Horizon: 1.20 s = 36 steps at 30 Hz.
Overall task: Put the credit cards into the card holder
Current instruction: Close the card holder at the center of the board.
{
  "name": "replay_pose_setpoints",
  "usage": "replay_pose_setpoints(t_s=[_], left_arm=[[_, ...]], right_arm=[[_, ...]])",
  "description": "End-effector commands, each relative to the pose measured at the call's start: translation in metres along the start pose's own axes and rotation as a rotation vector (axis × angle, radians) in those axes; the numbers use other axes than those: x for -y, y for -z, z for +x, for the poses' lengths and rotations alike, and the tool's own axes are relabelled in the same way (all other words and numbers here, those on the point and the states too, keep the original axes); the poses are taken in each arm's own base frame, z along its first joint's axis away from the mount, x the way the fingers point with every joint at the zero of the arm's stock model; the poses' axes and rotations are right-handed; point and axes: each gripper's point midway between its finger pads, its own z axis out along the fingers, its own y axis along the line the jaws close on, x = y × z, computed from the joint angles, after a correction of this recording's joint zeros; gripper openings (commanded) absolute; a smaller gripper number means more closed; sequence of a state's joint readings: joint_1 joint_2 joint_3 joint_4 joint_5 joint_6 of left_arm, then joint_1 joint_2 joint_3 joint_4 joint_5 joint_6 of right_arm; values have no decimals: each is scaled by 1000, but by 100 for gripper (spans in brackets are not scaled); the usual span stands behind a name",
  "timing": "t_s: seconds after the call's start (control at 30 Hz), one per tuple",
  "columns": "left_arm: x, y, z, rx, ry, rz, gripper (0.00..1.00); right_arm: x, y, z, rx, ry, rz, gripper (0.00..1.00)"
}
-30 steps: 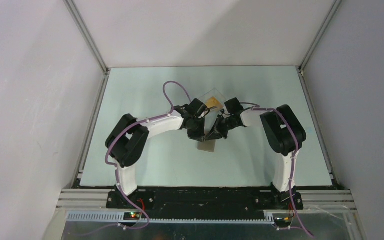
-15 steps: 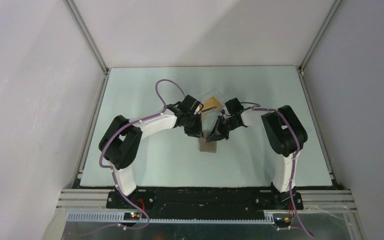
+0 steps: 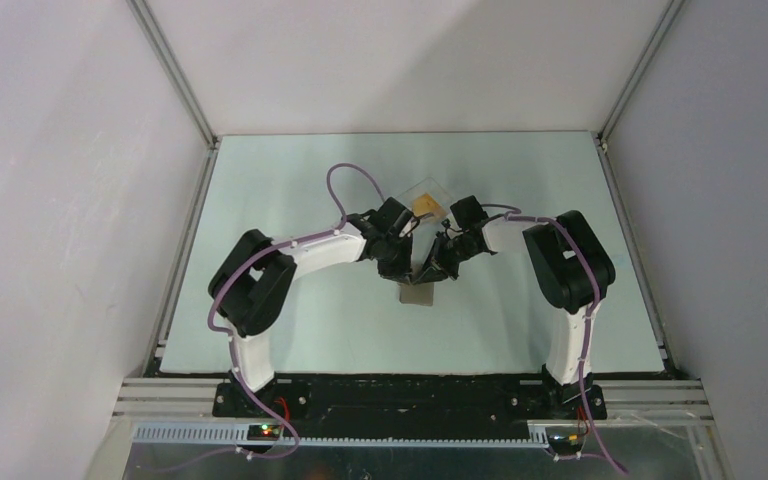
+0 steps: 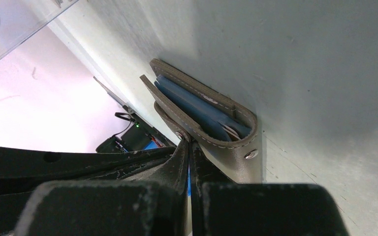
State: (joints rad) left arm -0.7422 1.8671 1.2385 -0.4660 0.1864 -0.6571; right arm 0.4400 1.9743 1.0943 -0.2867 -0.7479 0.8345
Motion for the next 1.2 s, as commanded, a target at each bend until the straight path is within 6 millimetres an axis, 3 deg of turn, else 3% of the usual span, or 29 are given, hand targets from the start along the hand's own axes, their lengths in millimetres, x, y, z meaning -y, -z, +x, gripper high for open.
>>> replay_pose_setpoints(t_s=[0.0,0.33,0.63,0.97,1.17], left_arm=[[10,3,-14,51,-5,15,6],[7,-8,-13,42,3,-11,4],[5,-18,0,13,12,-35,2],[23,19,-28,119,55,35,6],[23,18,-27,120,61,32,8]], right_arm=[[31,-4,3,1,-50,112,0],[36,-8,5,-18,-63,121,0],[44,-12,9,-40,-84,142,0],[60,-15,16,-58,-104,211,0],[60,-17,19,-66,-98,214,0]])
